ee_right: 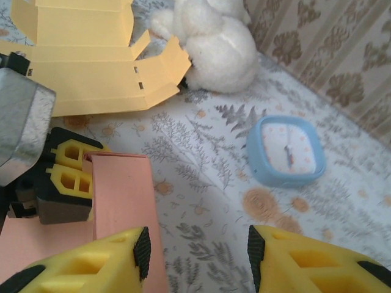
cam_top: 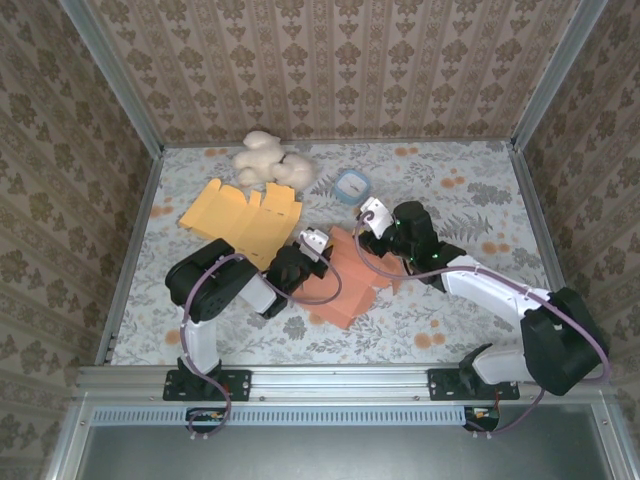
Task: Fold the paper box
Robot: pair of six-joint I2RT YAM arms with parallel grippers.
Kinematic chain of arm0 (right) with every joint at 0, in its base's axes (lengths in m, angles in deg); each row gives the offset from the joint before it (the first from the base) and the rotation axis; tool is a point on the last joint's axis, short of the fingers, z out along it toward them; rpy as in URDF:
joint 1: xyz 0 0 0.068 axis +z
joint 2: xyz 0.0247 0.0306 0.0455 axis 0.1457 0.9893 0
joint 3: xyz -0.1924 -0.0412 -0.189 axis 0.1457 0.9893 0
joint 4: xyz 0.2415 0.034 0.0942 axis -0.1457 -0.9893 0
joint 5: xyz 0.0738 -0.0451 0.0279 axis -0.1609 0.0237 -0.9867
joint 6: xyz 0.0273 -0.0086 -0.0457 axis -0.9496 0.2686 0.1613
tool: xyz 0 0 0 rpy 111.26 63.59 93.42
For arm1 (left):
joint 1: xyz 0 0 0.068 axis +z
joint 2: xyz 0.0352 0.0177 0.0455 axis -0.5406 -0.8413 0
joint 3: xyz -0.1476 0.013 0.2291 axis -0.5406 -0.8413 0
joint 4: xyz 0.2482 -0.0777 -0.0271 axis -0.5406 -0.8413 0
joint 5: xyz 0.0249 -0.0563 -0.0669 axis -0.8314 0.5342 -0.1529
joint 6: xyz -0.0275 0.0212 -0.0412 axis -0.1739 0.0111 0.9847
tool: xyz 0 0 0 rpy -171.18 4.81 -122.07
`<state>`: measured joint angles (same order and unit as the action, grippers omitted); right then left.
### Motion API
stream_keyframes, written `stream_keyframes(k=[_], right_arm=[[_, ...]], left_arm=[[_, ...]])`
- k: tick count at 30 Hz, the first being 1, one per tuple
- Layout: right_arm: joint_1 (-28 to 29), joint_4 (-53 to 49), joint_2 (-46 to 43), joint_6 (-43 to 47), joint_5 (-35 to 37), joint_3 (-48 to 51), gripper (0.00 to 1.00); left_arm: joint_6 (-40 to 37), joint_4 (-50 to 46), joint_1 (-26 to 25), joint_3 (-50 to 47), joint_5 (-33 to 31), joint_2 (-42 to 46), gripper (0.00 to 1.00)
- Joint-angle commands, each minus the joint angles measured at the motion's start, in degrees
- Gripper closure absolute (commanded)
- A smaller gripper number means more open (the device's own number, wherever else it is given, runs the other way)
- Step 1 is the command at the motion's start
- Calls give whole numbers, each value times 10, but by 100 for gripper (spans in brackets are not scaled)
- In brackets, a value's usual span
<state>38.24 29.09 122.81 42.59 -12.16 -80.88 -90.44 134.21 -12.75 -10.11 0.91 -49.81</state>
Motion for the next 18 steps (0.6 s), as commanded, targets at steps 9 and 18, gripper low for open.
stream_keyframes(k=[9,18], right_arm=[[0,29,62,-99,14,11,54],[0,45,100,-107,22,22,54]], left_arm=[[-14,17,-3,10,41,-27,97],[3,18,-2,21,22,-41,88]])
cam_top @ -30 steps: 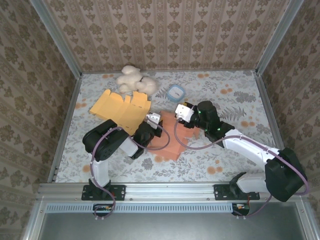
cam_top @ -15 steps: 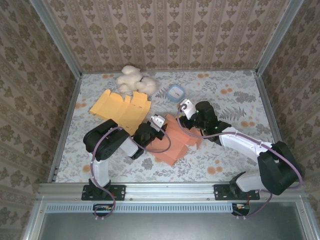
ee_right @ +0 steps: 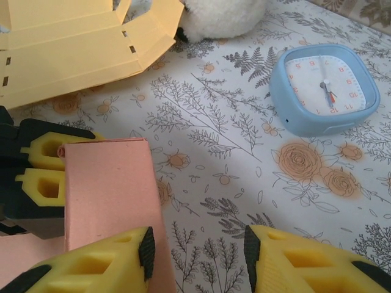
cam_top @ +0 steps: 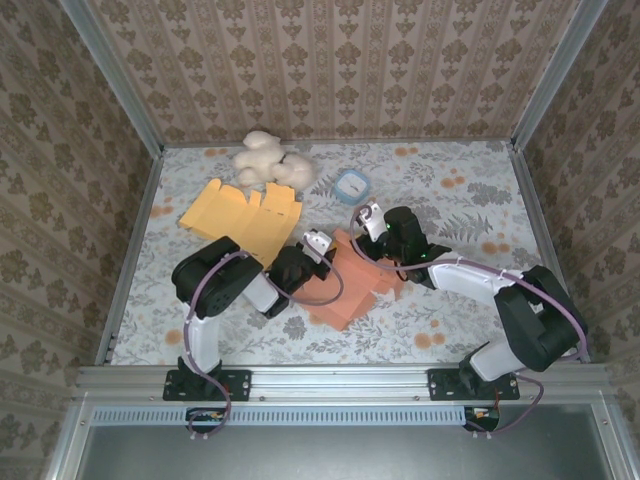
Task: Fold the paper box
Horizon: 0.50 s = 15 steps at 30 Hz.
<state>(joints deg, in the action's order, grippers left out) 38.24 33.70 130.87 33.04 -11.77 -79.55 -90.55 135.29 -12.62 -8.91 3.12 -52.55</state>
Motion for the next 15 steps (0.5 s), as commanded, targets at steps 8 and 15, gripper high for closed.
stream_keyframes(k=[8,15], right_arm=[[2,-3,24,-9,21,10,54],[2,-6,24,-12,23,10,55]], left_arm=[[24,6,2,5,5,2,74],[39,6,6,-11,15,28,72]])
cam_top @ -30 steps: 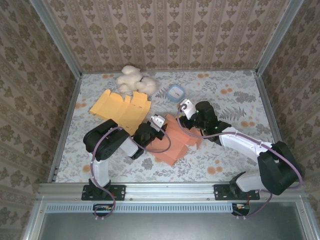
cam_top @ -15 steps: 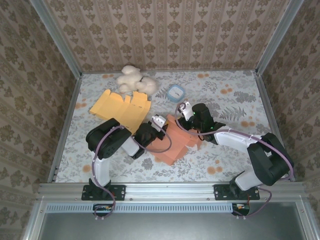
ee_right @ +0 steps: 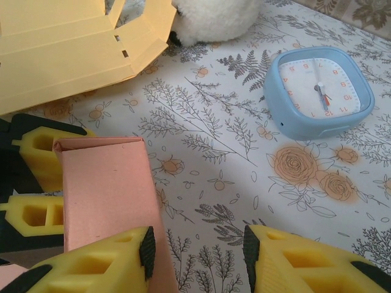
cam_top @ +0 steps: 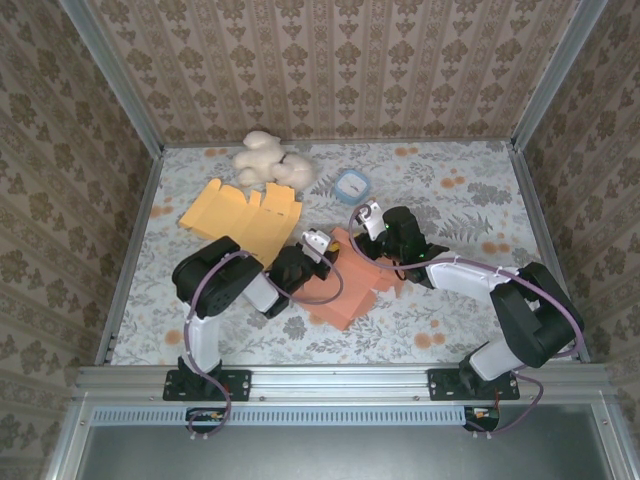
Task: Fold the paper box
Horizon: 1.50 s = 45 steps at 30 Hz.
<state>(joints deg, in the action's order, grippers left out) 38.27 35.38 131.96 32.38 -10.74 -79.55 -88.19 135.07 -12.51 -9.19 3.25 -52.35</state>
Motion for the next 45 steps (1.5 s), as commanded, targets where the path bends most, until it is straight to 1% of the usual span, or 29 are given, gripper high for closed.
stream_keyframes(k=[1,7,10,13,15,17,20,25,28,31,36,38,40,42,45], right_arm=[[2,-24,13,-5,13,10,55],[2,-24,13,-7,14,12,55],[3,-25,15,-7,12,12,55],[3,-27,15,-6,12,11,55],[3,-26,16,-7,11,10,55],[3,-27,17,-6,11,10,55],[3,-28,17,-6,11,10,55],[4,-30,17,-6,11,10,55],[6,-30,17,-8,11,11,55],[6,-39,20,-16,15,6,55],[7,-41,27,-22,16,4,55],[8,-40,28,-23,17,5,55],[7,-39,29,-24,18,5,55],[9,-38,29,-25,19,5,55],[9,-37,31,-26,20,6,55]], left_arm=[[16,9,4,-11,17,29,71],[10,8,10,-33,16,51,70],[19,8,33,-43,43,57,71],[37,8,55,-43,84,55,72],[37,8,56,-38,110,53,71],[37,8,55,-33,128,50,69],[38,8,55,-22,130,44,69],[39,8,42,-3,105,34,70],[25,7,25,5,72,21,69],[25,8,18,14,35,7,70],[29,8,17,24,1,-4,81],[27,8,13,29,-16,-8,92],[22,8,4,33,-54,-14,99],[21,7,-5,36,-97,-21,100],[19,8,-10,40,-130,-33,100]])
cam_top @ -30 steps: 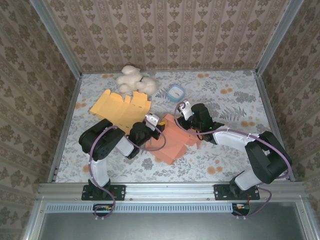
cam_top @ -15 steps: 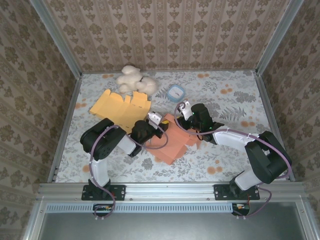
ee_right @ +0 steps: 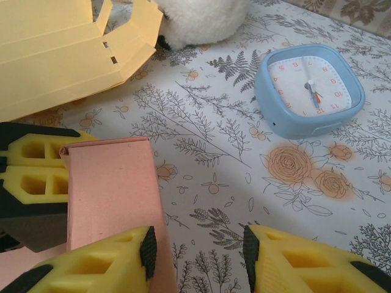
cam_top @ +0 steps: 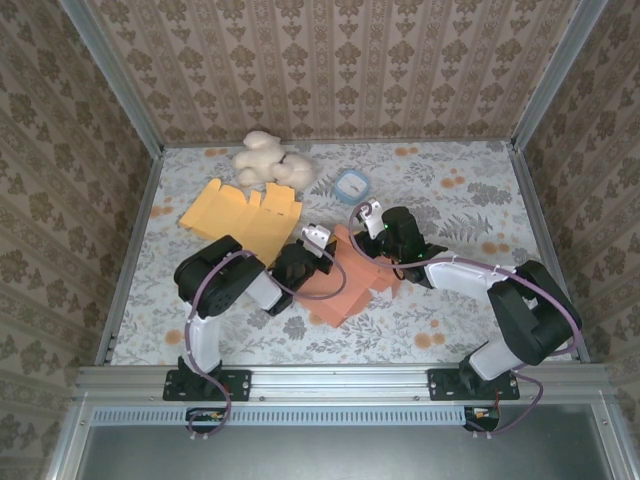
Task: Fold the paper box
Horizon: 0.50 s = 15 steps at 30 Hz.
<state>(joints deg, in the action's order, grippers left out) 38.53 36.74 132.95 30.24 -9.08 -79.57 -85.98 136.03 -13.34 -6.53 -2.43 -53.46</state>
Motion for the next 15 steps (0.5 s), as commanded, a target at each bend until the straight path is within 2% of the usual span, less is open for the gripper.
stream_keyframes(k=[1,3,7,15], right_arm=[[6,-51,22,-6,4,6,55],[6,-49,25,-8,3,6,55],[6,-49,29,-13,5,5,55],[6,-51,29,-17,7,5,55]], left_arm=[[-5,-2,-2,13,-76,-24,100],[-7,-2,-3,14,-77,-29,99],[-21,-2,-2,10,-58,-32,82],[-15,-3,21,-8,-16,-40,72]])
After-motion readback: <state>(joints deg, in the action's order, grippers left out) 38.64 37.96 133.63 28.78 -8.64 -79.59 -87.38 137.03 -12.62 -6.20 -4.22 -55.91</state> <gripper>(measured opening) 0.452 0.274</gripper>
